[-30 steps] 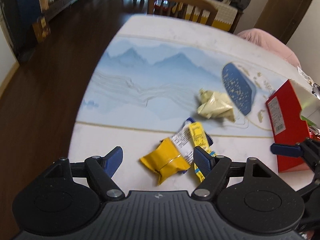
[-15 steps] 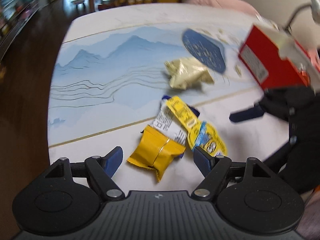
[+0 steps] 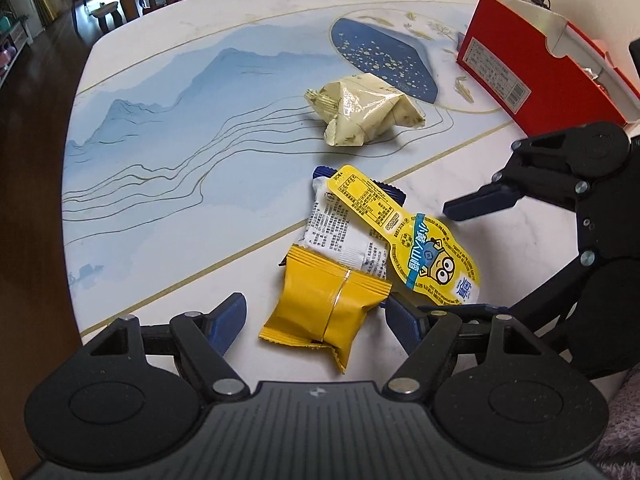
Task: Organize snacks
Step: 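Grasp the yellow minion candy with the right gripper while the left grasps the yellow packet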
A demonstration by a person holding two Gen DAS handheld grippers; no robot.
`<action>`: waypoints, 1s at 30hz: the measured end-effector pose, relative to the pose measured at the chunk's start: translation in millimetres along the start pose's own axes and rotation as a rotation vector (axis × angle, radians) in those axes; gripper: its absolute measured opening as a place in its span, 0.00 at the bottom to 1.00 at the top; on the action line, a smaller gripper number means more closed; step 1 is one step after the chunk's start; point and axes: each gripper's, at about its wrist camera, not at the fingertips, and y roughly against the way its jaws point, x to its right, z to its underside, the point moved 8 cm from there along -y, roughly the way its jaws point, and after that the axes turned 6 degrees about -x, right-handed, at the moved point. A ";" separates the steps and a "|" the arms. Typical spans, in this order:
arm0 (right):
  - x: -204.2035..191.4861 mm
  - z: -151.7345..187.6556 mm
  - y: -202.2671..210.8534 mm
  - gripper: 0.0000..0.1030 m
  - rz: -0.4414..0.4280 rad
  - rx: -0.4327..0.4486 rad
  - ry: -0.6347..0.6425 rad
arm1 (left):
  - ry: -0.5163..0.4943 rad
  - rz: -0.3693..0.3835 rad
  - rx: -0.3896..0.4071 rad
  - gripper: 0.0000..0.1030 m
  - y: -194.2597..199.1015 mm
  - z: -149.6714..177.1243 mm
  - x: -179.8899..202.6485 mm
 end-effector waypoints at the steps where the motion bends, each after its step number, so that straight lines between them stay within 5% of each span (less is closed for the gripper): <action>1: 0.4 0.9 -0.1 0.62 0.002 -0.003 -0.005 | 0.001 0.010 0.000 0.72 -0.1 0.2 0.4; 10: 5.9 2.5 2.8 0.48 0.012 0.016 -0.045 | 0.040 0.027 0.002 0.45 -0.1 2.4 0.7; 30: 29.7 19.9 66.3 0.43 -0.017 0.120 -0.165 | 0.232 0.007 0.092 0.43 55.0 2.5 12.3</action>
